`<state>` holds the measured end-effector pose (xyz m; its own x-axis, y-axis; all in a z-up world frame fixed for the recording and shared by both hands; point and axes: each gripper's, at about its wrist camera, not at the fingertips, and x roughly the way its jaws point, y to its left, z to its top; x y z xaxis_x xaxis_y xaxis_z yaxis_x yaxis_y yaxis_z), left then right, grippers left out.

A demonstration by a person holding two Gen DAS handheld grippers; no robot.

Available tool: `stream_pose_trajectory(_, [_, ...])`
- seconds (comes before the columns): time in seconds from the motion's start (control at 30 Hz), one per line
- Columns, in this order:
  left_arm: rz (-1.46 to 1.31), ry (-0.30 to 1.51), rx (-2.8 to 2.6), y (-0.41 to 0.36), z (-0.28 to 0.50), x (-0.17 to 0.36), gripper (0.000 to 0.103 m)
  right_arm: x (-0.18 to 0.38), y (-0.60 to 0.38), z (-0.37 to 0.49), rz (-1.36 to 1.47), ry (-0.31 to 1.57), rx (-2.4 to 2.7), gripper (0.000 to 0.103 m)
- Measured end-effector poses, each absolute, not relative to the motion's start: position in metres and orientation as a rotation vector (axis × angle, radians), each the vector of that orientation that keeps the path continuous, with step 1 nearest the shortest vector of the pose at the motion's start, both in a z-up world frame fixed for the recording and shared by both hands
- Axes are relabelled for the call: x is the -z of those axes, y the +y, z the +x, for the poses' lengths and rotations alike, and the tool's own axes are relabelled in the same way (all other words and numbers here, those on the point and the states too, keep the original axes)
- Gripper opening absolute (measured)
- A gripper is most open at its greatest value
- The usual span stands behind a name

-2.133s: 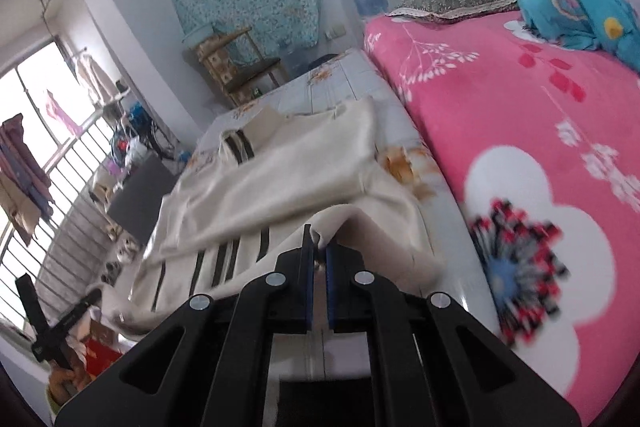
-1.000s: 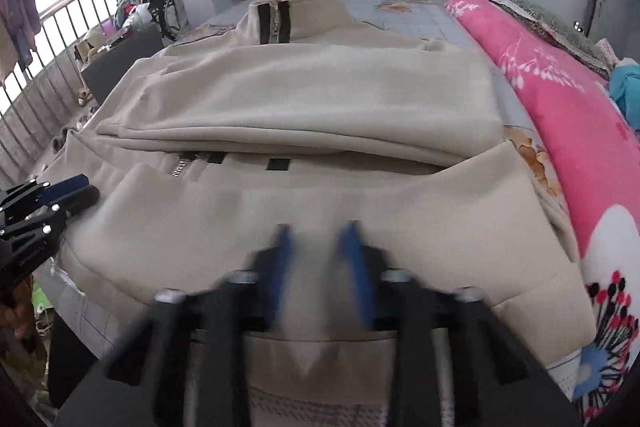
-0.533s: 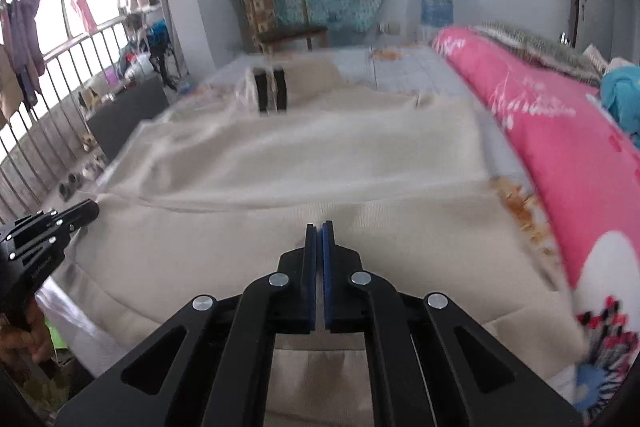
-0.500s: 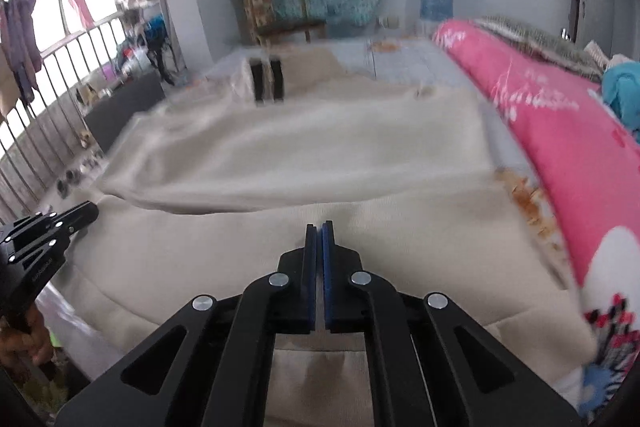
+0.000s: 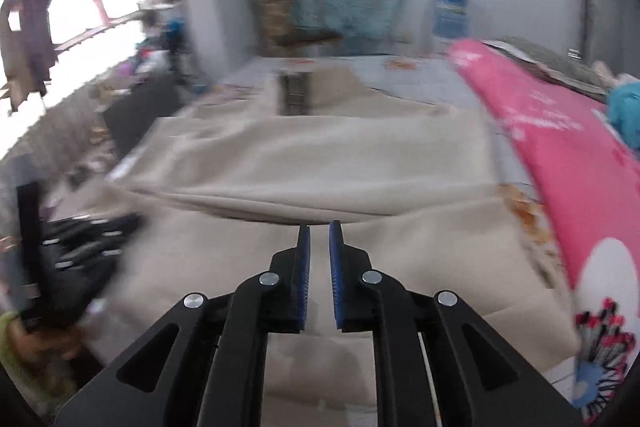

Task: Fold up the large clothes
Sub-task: 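Release the folded hem and open both tools above the jacket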

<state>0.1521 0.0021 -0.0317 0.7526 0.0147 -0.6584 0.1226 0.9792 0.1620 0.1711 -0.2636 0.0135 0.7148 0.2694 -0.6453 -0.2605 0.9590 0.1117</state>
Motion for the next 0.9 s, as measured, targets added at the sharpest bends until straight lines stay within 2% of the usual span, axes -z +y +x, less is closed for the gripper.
stream_pose_trajectory(0.2, [0.163, 0.727, 0.071, 0.007, 0.155, 0.031, 0.003, 0.029, -0.226, 0.187, -0.054, 0.878, -0.37, 0.01])
stream_pose_trajectory(0.3, [0.063, 0.757, 0.121, 0.027, 0.154, 0.024, 0.01, 0.028, -0.235, 0.189, 0.013, 0.867, -0.386, 0.01])
stream_pose_trajectory(0.43, [-0.056, 0.765, 0.023, 0.083, 0.145, 0.023, 0.01, 0.029, -0.24, 0.186, 0.041, 0.871, -0.395, 0.01])
stream_pose_trajectory(0.47, [-0.066, 0.778, -0.018, 0.095, 0.145, 0.027, 0.01, 0.029, -0.239, 0.185, 0.038, 0.87, -0.394, 0.01])
stream_pose_trajectory(0.5, [-0.09, 0.775, -0.044, 0.112, 0.145, 0.029, 0.002, 0.029, -0.238, 0.184, 0.035, 0.867, -0.394, 0.01])
stream_pose_trajectory(0.63, [-0.082, 0.771, -0.149, 0.139, 0.151, 0.029, 0.002, 0.032, -0.238, 0.19, 0.038, 0.861, -0.397, 0.01])
stream_pose_trajectory(0.7, [-0.131, 0.776, -0.138, 0.143, 0.152, 0.024, 0.002, 0.032, -0.239, 0.191, 0.048, 0.862, -0.401, 0.01])
stream_pose_trajectory(0.8, [-0.1, 0.691, -0.088, 0.12, 0.138, 0.002, 0.002, 0.032, -0.241, 0.191, 0.062, 0.866, -0.401, 0.01])
stream_pose_trajectory(0.87, [-0.095, 0.67, -0.009, 0.099, 0.133, -0.008, 0.005, 0.031, -0.241, 0.191, 0.066, 0.87, -0.397, 0.01])
stream_pose_trajectory(0.9, [-0.1, 0.679, 0.058, 0.084, 0.131, -0.01, 0.01, 0.031, -0.241, 0.19, 0.066, 0.871, -0.397, 0.011])
